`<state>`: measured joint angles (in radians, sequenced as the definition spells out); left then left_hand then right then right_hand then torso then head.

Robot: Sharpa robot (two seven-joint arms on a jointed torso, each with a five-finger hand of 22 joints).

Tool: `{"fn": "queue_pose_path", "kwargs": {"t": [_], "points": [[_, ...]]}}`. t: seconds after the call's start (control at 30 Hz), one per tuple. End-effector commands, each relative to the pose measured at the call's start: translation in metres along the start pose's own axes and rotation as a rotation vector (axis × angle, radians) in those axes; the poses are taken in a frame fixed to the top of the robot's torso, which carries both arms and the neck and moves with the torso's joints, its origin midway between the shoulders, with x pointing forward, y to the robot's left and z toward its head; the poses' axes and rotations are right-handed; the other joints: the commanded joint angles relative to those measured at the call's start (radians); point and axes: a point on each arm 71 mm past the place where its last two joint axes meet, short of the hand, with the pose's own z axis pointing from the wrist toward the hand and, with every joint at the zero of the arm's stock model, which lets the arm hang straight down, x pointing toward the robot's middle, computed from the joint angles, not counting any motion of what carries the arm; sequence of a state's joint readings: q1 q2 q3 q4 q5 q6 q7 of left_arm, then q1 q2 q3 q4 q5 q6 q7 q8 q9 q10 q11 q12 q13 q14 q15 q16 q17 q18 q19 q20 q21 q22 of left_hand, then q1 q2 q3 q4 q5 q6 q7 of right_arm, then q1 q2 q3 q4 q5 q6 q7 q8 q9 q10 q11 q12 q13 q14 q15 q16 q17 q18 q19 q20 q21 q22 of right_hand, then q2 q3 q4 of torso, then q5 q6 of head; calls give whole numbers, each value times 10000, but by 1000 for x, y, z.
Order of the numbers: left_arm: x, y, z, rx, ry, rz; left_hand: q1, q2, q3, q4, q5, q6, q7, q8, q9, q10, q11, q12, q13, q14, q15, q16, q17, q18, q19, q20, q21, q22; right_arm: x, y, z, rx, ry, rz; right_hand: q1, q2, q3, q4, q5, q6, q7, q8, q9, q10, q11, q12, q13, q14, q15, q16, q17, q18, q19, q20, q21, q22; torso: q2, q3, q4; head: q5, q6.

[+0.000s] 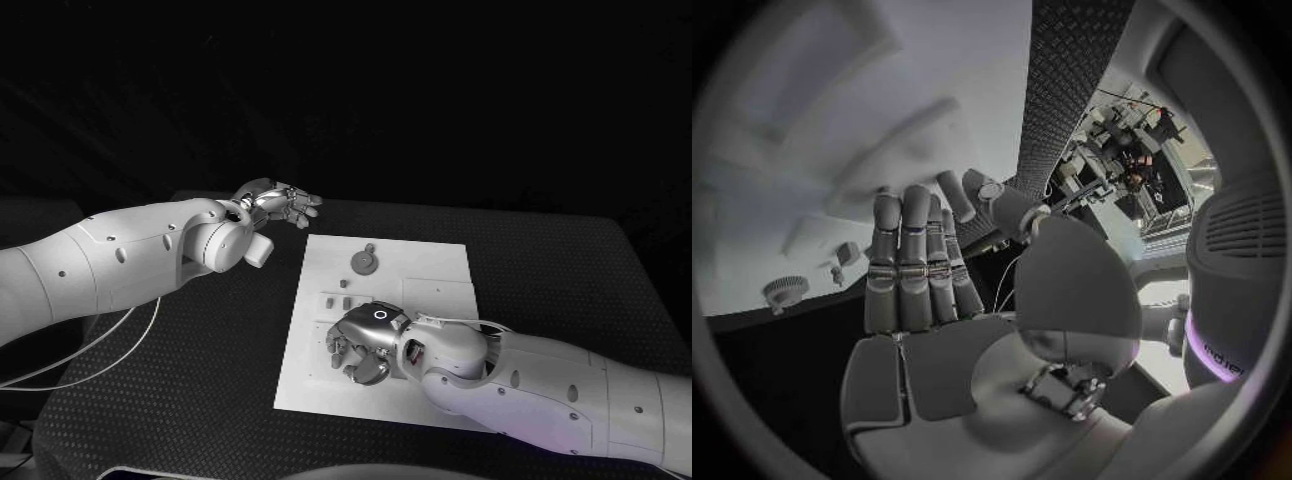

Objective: Assemble the parts on the task board

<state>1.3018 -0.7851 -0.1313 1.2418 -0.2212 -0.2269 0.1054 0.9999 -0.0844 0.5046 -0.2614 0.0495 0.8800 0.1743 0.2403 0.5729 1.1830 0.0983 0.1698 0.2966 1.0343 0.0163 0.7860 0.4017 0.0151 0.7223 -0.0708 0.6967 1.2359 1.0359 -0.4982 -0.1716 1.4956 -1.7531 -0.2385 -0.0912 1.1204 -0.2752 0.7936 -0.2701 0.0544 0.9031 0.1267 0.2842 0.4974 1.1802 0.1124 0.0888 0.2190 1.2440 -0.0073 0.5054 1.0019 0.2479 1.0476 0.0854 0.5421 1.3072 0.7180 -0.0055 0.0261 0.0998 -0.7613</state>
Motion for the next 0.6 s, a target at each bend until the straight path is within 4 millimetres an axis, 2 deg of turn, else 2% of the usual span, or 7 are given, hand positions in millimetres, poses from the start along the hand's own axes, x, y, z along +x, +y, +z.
{"fn": "queue_pose_path", "kwargs": {"t": [0.03, 0.3, 0.43, 0.5, 0.6], "points": [[1, -2, 0, 62, 149, -83, -104, -8, 8, 78, 22, -62, -22, 57, -7, -57, 8, 69, 10, 74, 29, -46, 18, 64, 77, -85, -50, 10, -1, -1, -2, 170, -126, -40, 64, -92, 36, 37, -44, -34, 60, -34, -23, -53, -26, -47, -1, 32, 69, 24, 17, 139, -25, -10, 53, 140, -2, -3, -10, -10, 9], [1, -2, 0, 68, 137, -82, -91, -9, 14, 72, 22, -64, -23, 58, -7, -62, 8, 72, 9, 75, 27, -50, 25, 67, 78, -88, -53, 12, -13, -1, -10, 18, -624, 159, 87, -150, 54, 76, -46, -55, 111, -42, -42, -16, -42, -18, 23, 52, 55, 51, 51, 139, -6, -13, 70, 156, -4, 2, -22, -35, 42], [0, -2, 0, 73, 119, -79, -87, -9, 16, 69, 22, -64, -23, 58, -7, -63, 8, 74, 10, 76, 26, -51, 27, 68, 79, -88, -55, 13, -30, -6, -17, -14, -1173, 1082, 172, -160, 116, 116, -45, -99, 100, -58, -69, 76, -90, 43, 69, 162, 6, 136, 114, 139, 100, -54, 141, 184, -5, 4, -17, -91, 77], [0, -2, 1, 81, 101, -76, -80, -13, 18, 64, 22, -65, -24, 59, -7, -64, 7, 76, 10, 76, 26, -53, 30, 69, 80, -89, -56, 15, -42, -13, -21, 212, -1211, 1904, 194, -155, 144, 147, -43, -152, 100, -82, -89, 110, -110, 68, 90, 209, -14, 171, 141, 139, 149, -75, 176, 194, -5, 2, -17, -117, 91], [-2, -1, 1, 87, 51, -68, -78, -19, 17, 61, 21, -65, -24, 60, -7, -65, 8, 77, 10, 75, 26, -56, 33, 69, 80, -89, -57, 16, -63, -28, -28, 591, -1260, 2764, 40, -127, 46, 289, -47, -296, 34, -142, -118, 562, -239, 342, 257, 243, -112, 193, 164, 139, 167, -70, 211, 207, -13, 5, -20, -227, 169]]}}
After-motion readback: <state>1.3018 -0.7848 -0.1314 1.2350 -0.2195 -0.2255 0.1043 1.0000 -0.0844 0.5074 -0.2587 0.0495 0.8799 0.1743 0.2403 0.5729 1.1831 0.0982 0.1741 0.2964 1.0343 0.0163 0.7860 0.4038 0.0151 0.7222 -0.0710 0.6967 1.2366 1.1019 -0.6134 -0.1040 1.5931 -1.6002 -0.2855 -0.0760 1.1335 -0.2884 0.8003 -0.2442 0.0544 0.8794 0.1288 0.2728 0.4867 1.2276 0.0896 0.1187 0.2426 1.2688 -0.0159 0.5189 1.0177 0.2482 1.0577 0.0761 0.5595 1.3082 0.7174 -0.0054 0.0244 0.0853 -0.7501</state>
